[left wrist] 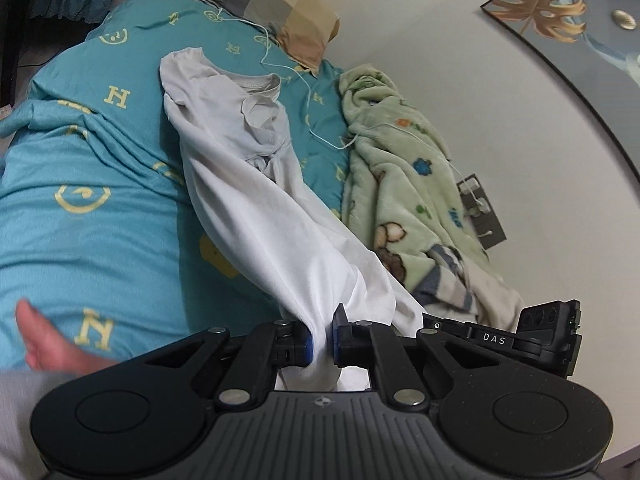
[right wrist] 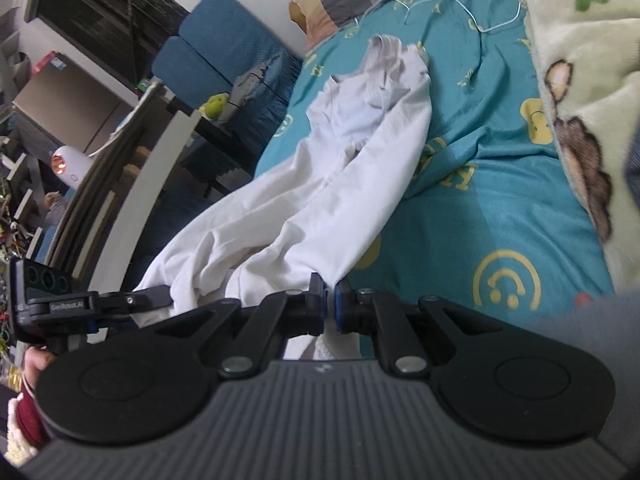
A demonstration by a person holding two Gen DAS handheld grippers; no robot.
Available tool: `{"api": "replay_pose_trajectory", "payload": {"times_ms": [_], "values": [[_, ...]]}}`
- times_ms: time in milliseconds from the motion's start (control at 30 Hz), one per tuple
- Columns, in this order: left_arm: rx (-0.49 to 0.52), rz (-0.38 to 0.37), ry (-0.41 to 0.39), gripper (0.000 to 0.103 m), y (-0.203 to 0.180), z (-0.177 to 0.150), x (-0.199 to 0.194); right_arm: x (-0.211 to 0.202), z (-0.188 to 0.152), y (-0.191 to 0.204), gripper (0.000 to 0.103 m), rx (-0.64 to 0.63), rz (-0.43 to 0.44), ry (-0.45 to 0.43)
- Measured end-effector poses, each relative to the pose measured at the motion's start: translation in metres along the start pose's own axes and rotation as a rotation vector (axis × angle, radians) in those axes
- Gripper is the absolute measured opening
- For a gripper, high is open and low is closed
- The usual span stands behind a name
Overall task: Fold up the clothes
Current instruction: 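Lift the hem with both tools and fold it up toward the collar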
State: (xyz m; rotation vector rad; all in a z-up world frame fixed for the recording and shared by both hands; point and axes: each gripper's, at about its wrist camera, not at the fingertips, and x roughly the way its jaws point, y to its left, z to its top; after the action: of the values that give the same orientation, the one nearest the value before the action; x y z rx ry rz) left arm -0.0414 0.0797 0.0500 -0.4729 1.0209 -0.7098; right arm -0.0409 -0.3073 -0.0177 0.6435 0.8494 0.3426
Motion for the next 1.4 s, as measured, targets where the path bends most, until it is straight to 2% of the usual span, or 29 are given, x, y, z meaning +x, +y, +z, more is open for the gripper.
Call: {"api": "replay_pose_trajectory", "payload": {"times_ms": [167, 267, 500, 667, 1000, 1200, 1400], "values": [[0.002, -0.044, -0.017, 0.009, -0.007, -0.047, -0.025, -0.032, -0.038, 0.006, 0.008, -0.017, 0.019, -0.016], [-0.002, -0.051, -0.02, 0.009, -0.006, -0.062, -0.027, -0.039, -0.052, 0.006, 0.008, -0.015, 0.015, -0.017], [-0.001, -0.028, -0.034, 0.009, -0.006, -0.047, -0.024, -0.033, -0.042, 0.005, 0.008, 0.005, 0.035, -0.038], [0.005, -0.01, -0.064, 0.009, -0.008, -0.012, -0.011, -0.021, -0.011, 0.001, 0.008, 0.017, 0.049, -0.061], [0.054, 0.066, -0.179, 0.009, 0.006, 0.106, 0.055, 0.041, 0.097, 0.0, 0.008, -0.05, -0.004, -0.12], [0.043, 0.114, -0.198, 0.01, 0.048, 0.171, 0.131, 0.109, 0.152, -0.028, 0.008, -0.03, -0.058, -0.129], [-0.007, 0.181, -0.121, 0.011, 0.114, 0.2, 0.22, 0.186, 0.175, -0.077, 0.009, 0.002, -0.127, -0.076]]}}
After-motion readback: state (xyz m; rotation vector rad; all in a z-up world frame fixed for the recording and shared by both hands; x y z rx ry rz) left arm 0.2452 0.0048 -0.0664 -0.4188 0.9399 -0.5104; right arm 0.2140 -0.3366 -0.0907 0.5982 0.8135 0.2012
